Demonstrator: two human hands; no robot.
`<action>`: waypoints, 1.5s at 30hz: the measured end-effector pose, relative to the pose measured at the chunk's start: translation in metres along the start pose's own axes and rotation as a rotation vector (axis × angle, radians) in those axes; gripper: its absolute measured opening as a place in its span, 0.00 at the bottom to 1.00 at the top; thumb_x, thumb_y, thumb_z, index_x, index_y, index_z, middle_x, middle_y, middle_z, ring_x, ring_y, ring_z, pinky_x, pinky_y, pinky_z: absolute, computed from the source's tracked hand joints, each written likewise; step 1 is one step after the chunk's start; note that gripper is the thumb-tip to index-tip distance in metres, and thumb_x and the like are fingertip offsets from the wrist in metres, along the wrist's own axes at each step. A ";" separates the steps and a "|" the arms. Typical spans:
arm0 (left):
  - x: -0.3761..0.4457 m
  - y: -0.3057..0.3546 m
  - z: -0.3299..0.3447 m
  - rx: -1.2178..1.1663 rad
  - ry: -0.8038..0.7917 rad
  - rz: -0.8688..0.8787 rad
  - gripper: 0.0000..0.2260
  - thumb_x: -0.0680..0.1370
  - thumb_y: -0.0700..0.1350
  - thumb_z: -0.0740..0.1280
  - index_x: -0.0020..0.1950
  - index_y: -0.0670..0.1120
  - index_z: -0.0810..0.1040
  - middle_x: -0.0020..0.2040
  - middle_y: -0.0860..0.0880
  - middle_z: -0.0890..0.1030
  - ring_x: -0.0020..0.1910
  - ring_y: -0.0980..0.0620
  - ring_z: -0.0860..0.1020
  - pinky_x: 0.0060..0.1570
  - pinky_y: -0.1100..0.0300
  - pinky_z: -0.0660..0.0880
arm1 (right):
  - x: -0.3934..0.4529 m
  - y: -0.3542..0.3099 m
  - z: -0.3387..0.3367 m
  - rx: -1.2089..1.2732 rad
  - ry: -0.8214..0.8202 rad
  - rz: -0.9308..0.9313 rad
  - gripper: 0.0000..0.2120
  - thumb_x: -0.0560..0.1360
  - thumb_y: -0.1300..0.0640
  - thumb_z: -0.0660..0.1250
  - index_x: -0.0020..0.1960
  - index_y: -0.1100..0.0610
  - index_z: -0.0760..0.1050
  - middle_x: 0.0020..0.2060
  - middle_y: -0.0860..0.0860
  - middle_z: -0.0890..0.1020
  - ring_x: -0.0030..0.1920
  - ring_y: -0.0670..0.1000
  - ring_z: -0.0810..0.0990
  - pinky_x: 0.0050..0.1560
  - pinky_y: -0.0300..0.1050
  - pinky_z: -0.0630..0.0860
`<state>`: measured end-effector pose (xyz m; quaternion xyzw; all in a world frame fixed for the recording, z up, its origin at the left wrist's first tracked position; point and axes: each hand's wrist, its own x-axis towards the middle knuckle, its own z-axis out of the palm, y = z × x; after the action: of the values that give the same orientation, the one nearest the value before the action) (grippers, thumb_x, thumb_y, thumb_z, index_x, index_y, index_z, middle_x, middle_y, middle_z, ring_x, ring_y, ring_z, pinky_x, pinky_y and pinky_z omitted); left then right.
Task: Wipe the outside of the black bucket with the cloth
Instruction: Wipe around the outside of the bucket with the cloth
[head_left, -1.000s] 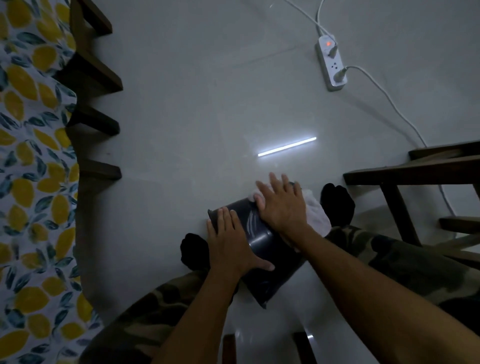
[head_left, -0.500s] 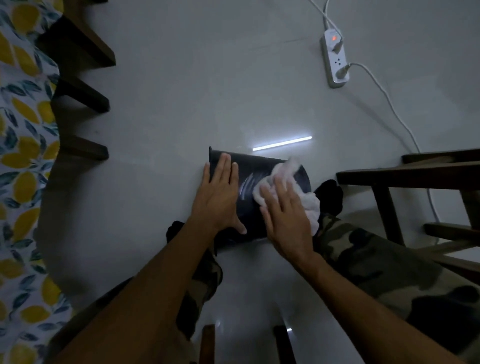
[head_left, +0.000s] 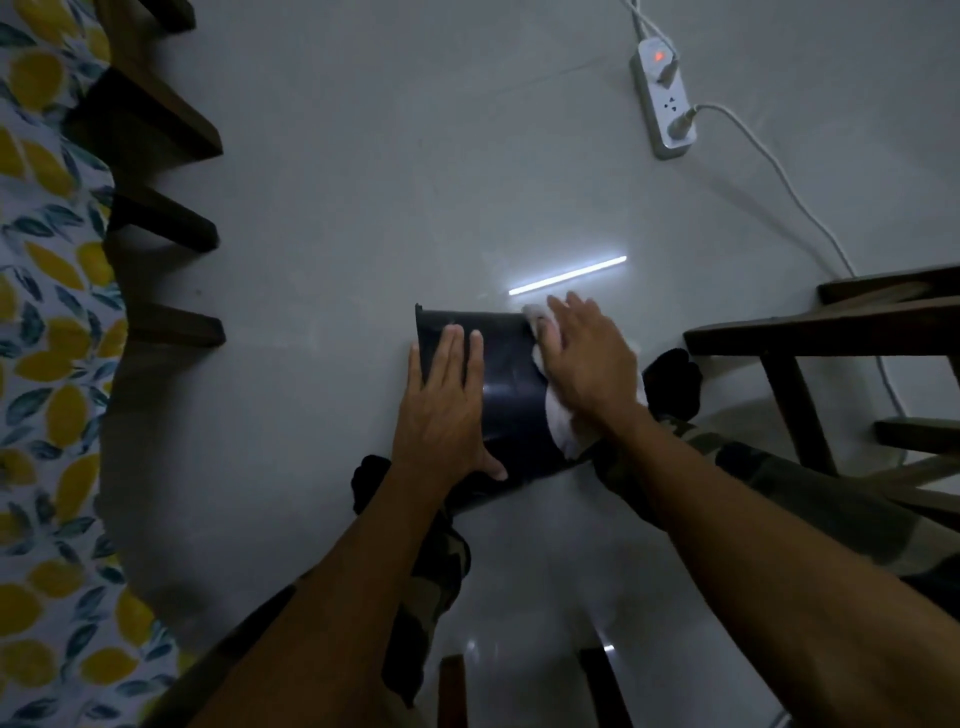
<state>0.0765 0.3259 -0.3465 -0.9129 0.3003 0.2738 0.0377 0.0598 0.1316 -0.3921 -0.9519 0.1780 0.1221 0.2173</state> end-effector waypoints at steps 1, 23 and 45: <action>0.001 0.000 -0.001 0.011 0.000 0.003 0.74 0.51 0.75 0.77 0.82 0.38 0.47 0.82 0.36 0.50 0.81 0.39 0.48 0.77 0.36 0.46 | -0.009 0.009 -0.001 -0.005 0.010 0.044 0.27 0.85 0.44 0.47 0.78 0.55 0.68 0.78 0.57 0.69 0.78 0.59 0.67 0.77 0.56 0.65; 0.003 0.006 0.009 0.014 0.051 0.003 0.72 0.48 0.73 0.79 0.81 0.39 0.55 0.81 0.33 0.51 0.81 0.37 0.51 0.76 0.34 0.51 | -0.073 0.017 0.038 0.041 0.023 0.034 0.28 0.85 0.51 0.50 0.83 0.57 0.55 0.83 0.57 0.57 0.83 0.59 0.54 0.82 0.55 0.53; 0.016 0.003 -0.011 -0.346 0.058 0.010 0.61 0.60 0.63 0.82 0.82 0.43 0.53 0.83 0.41 0.47 0.82 0.44 0.45 0.75 0.55 0.47 | 0.051 0.021 -0.009 0.269 -0.024 0.384 0.18 0.84 0.49 0.51 0.66 0.46 0.76 0.60 0.53 0.82 0.60 0.58 0.81 0.57 0.54 0.76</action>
<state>0.0909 0.3120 -0.3453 -0.9117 0.2542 0.2952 -0.1303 0.0988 0.0956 -0.4079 -0.8615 0.3680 0.1477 0.3171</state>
